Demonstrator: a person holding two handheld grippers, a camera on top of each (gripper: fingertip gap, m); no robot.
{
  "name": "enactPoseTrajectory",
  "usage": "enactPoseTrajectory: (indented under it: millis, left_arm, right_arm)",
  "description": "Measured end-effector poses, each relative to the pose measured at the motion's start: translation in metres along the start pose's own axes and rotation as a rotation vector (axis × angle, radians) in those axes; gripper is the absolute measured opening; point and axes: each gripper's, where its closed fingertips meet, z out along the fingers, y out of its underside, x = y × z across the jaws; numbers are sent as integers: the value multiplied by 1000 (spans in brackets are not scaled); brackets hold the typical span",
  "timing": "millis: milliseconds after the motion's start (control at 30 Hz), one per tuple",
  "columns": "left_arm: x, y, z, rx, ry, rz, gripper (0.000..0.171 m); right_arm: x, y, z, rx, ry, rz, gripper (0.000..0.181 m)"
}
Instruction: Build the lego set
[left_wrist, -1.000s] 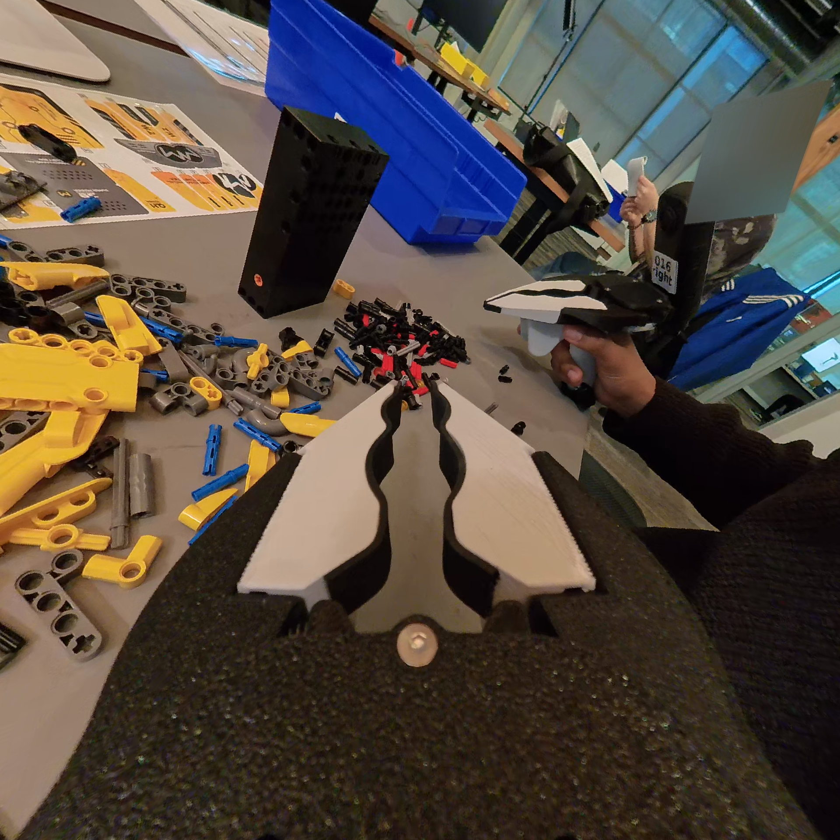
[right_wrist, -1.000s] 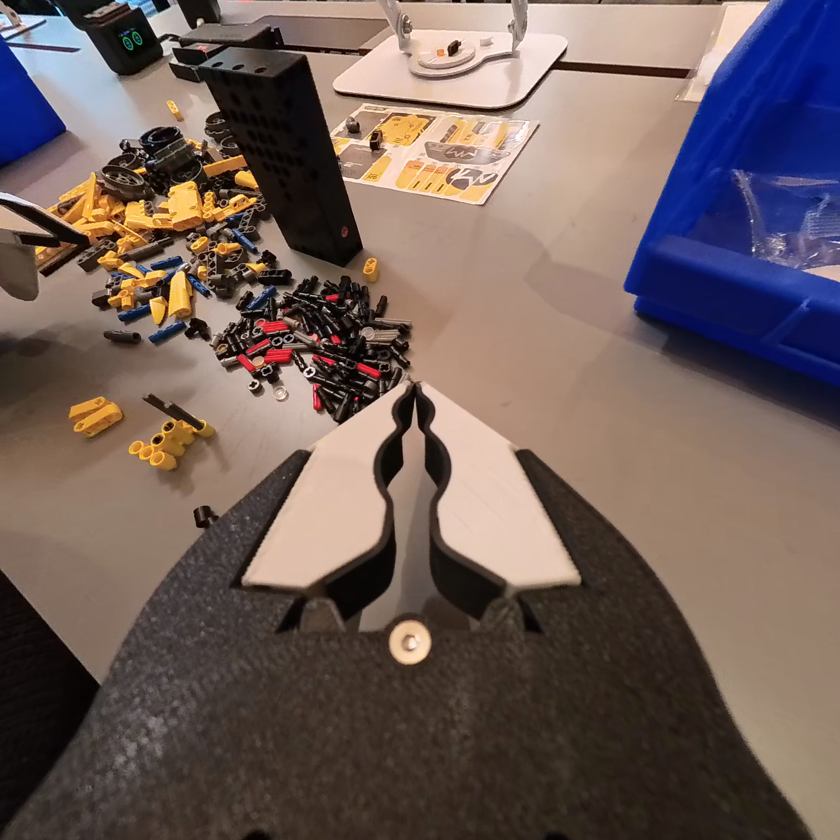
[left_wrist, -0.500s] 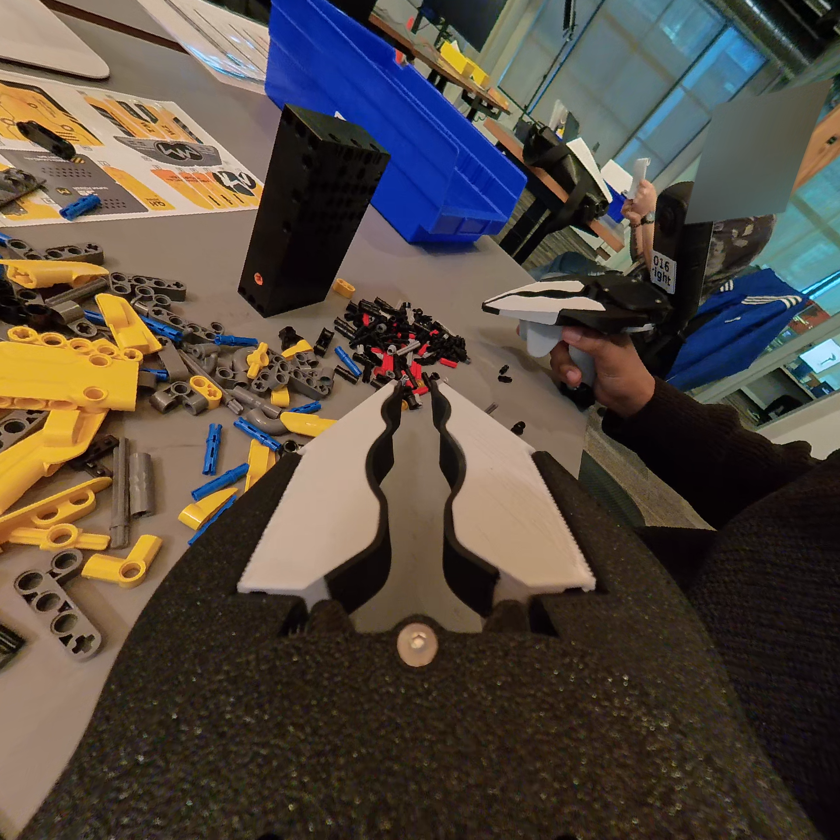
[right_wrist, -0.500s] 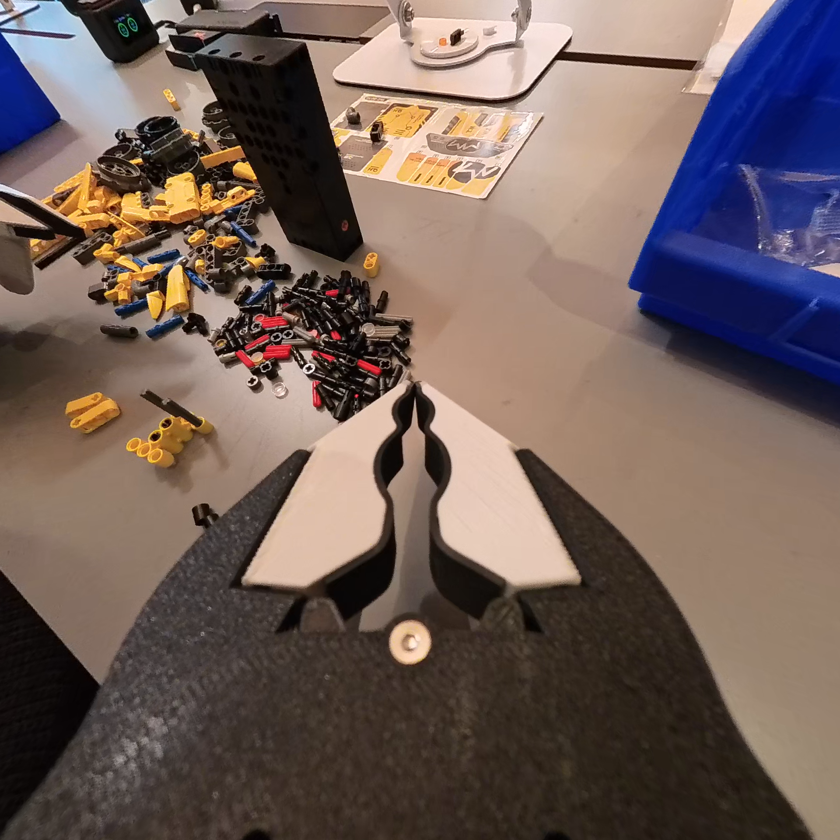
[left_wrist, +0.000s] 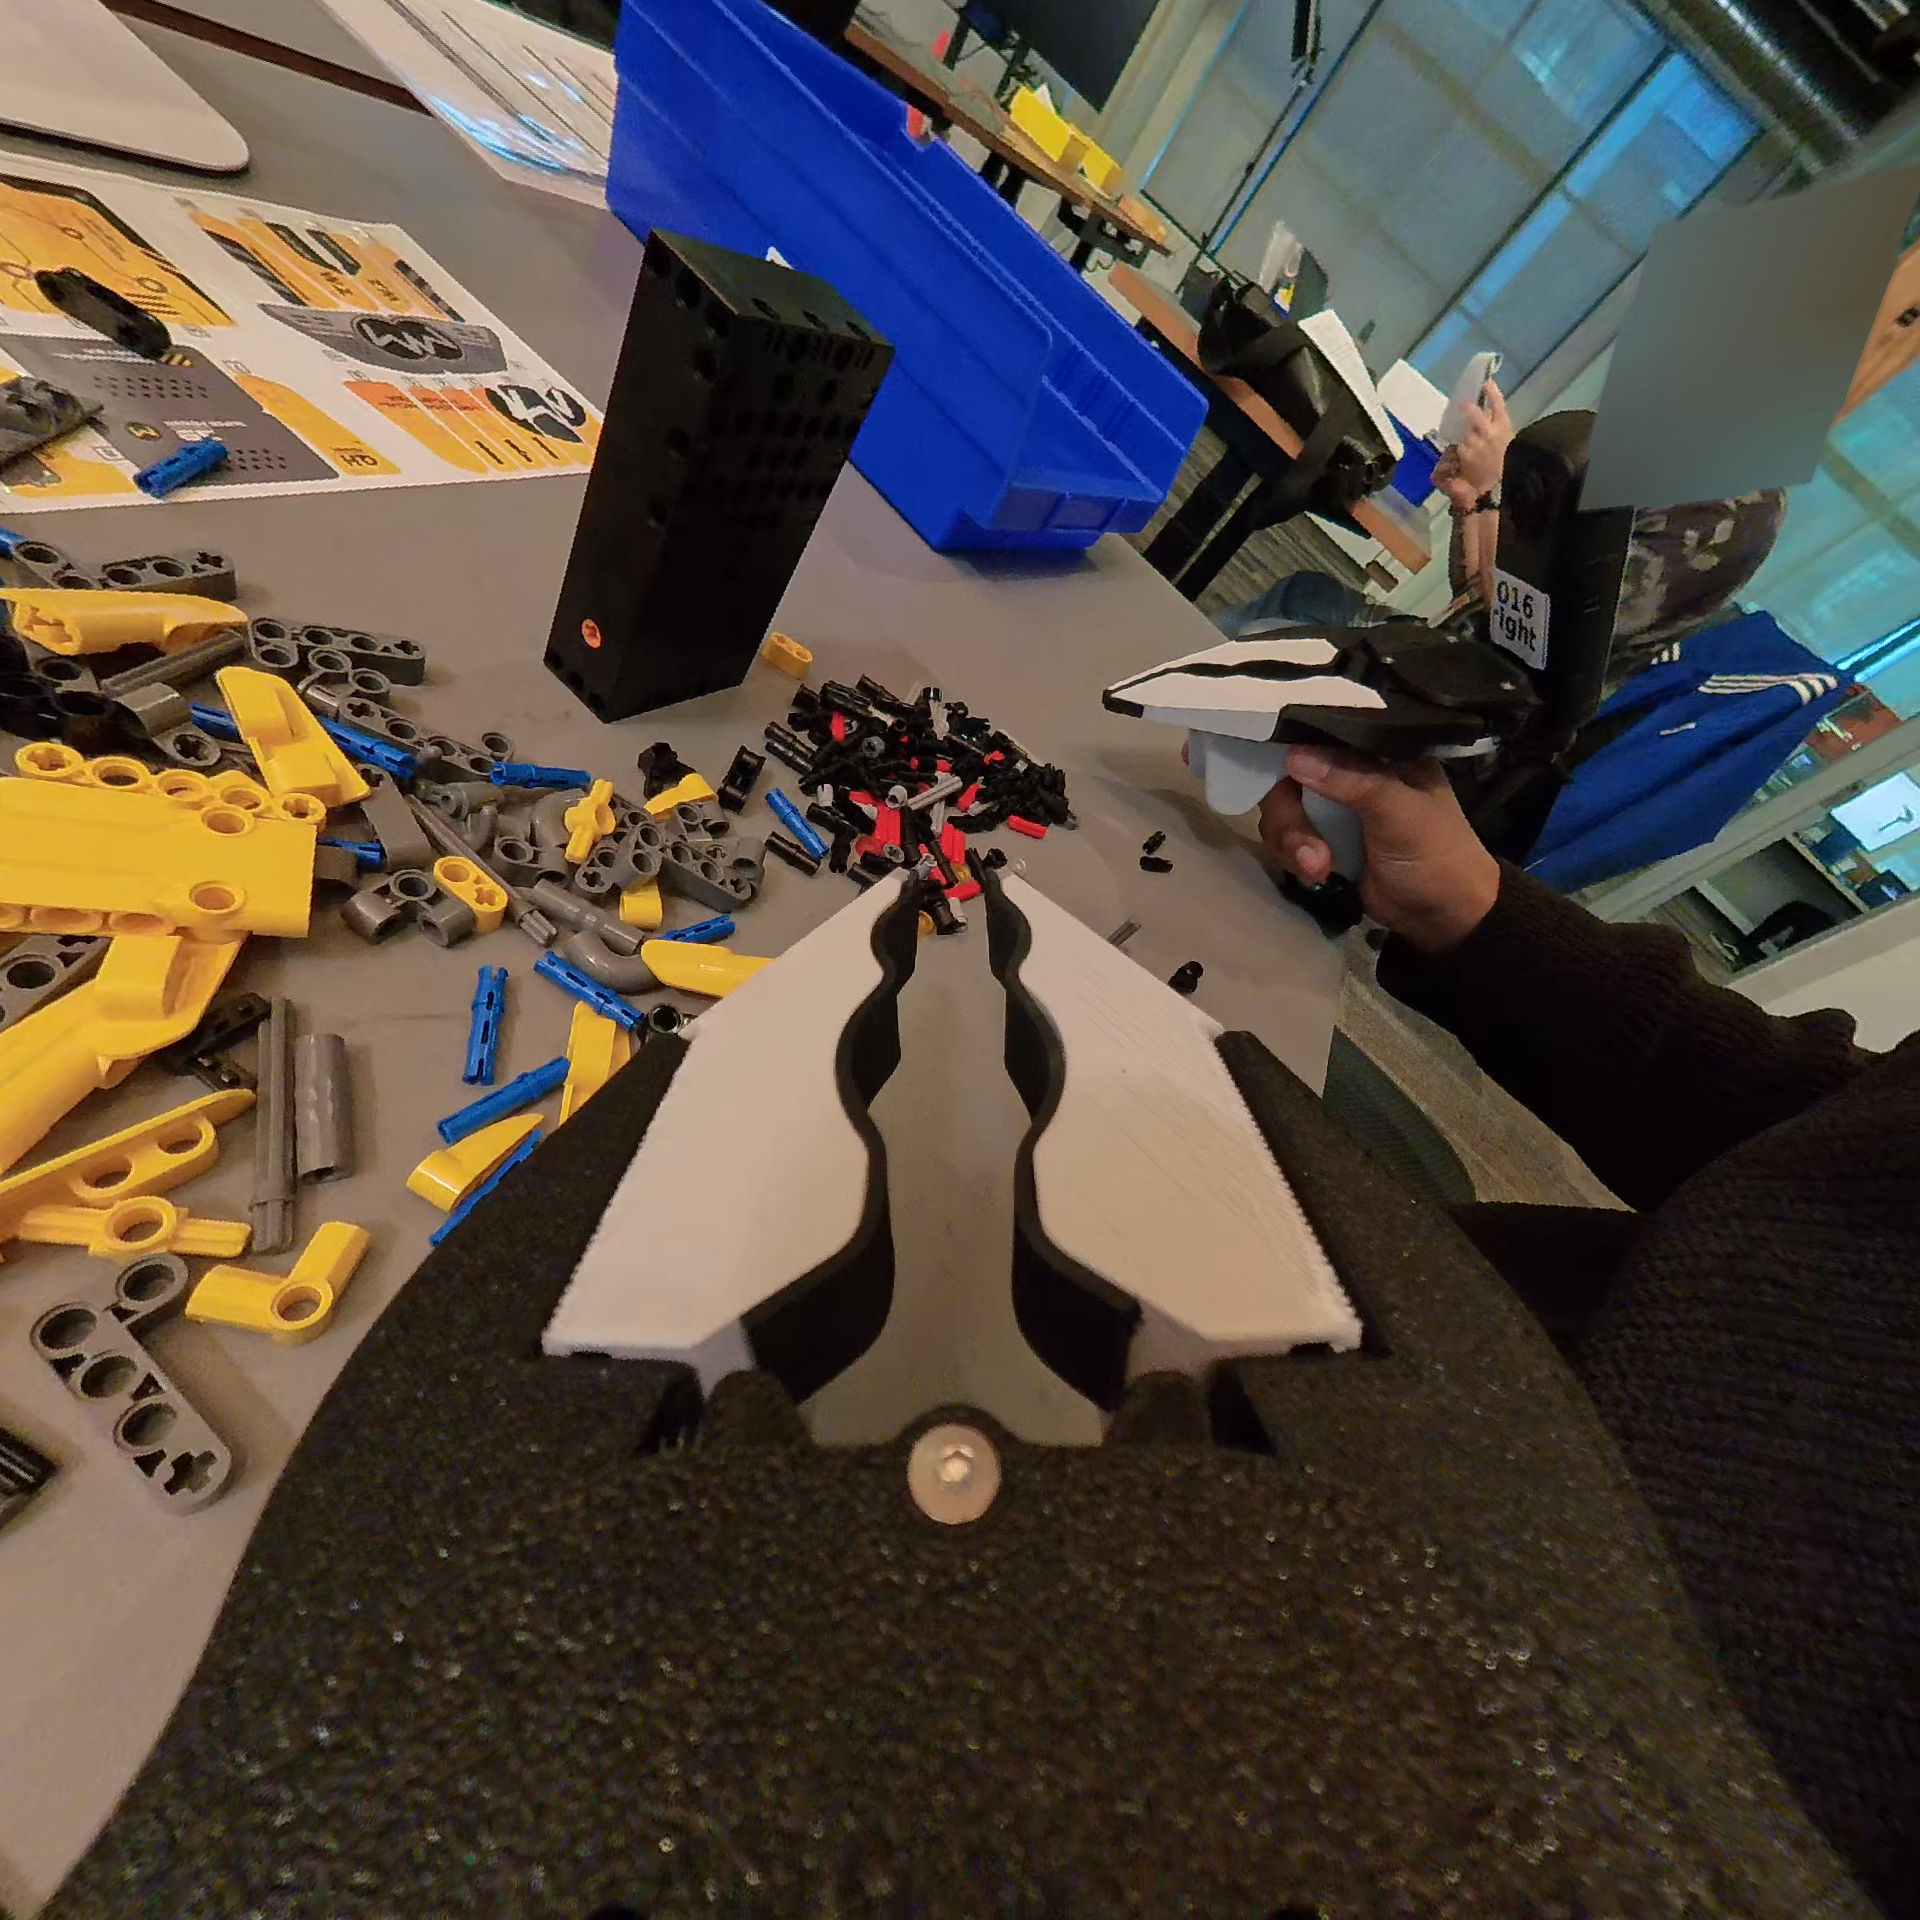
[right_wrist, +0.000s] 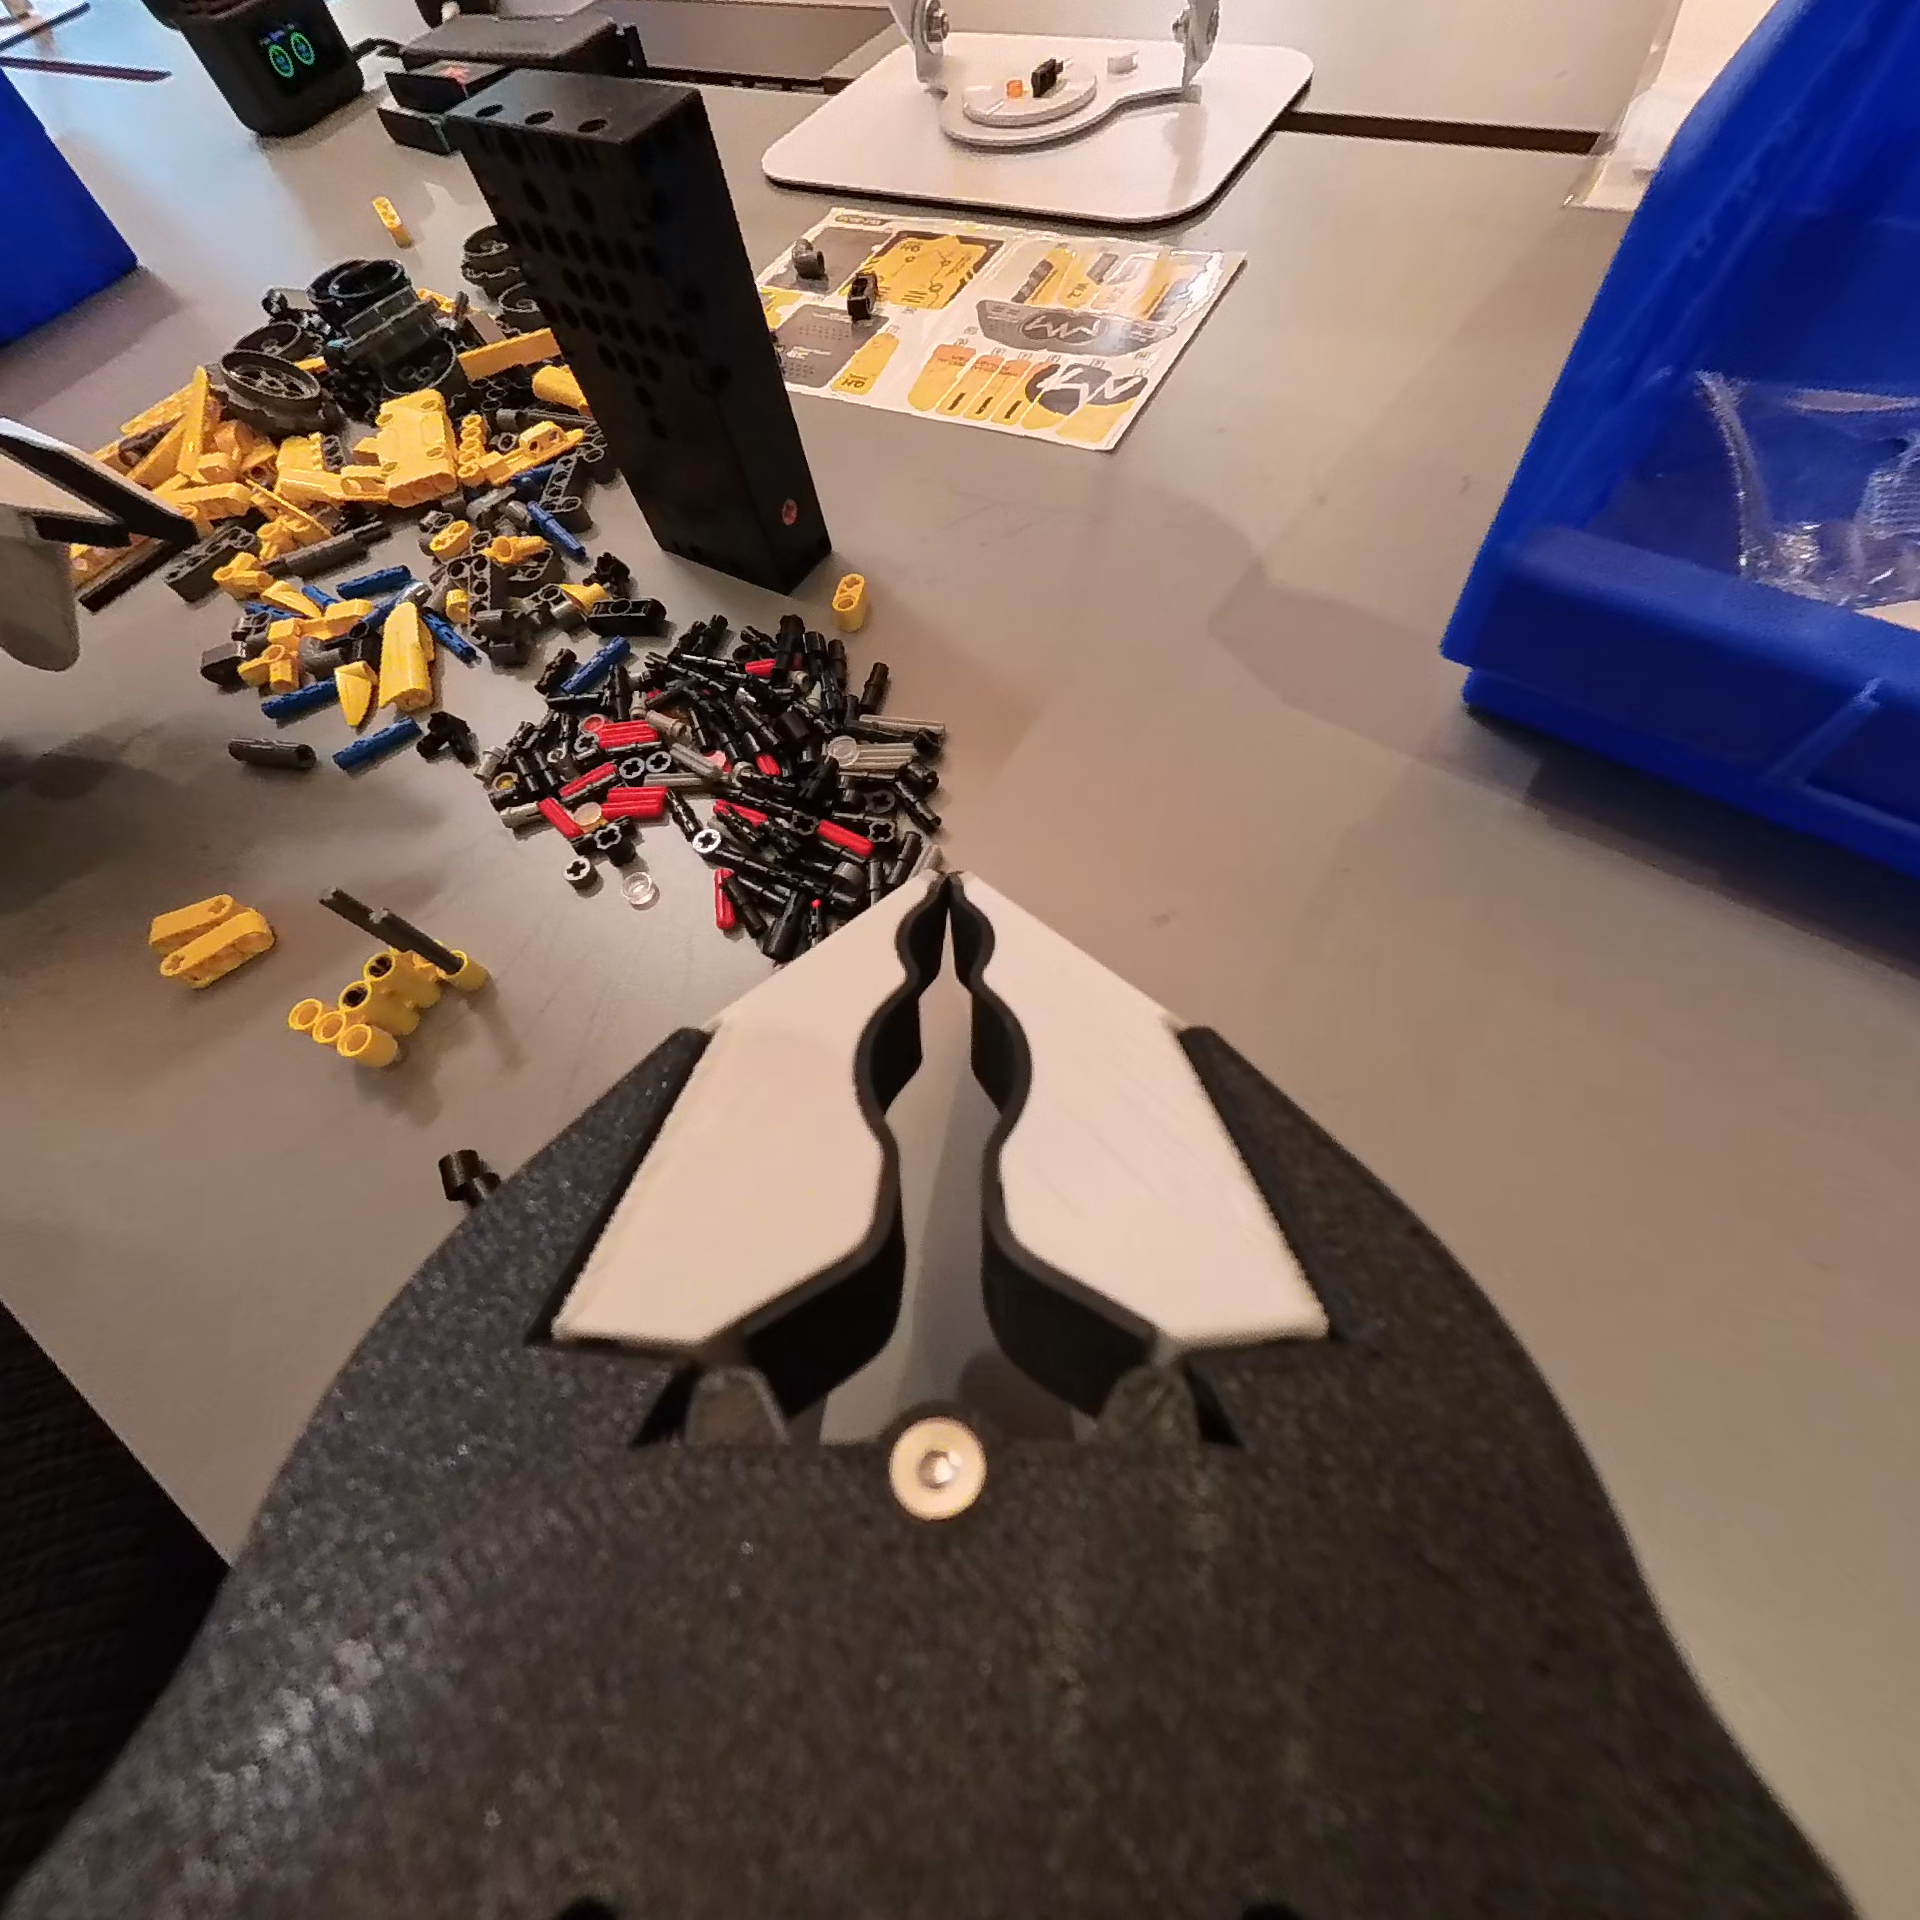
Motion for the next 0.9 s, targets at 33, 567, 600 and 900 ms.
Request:
enactPoseTrajectory:
  millis: [33, 567, 600, 900]
  left_arm:
    - [0, 0, 0, 1, 0, 0, 12]
    - [0, 0, 0, 4, -1, 2, 12]
    - [0, -1, -1, 6, -2, 4, 12]
    - [0, 0, 0, -3, -17, 12, 12]
  right_arm:
    - [0, 0, 0, 0, 0, 0, 0]
    - [-2, -1, 1, 0, -23, 4, 0]
    - [-4, -2, 0, 8, -45, 12, 0]
    - [-76, 20, -19, -73, -419, -24, 29]
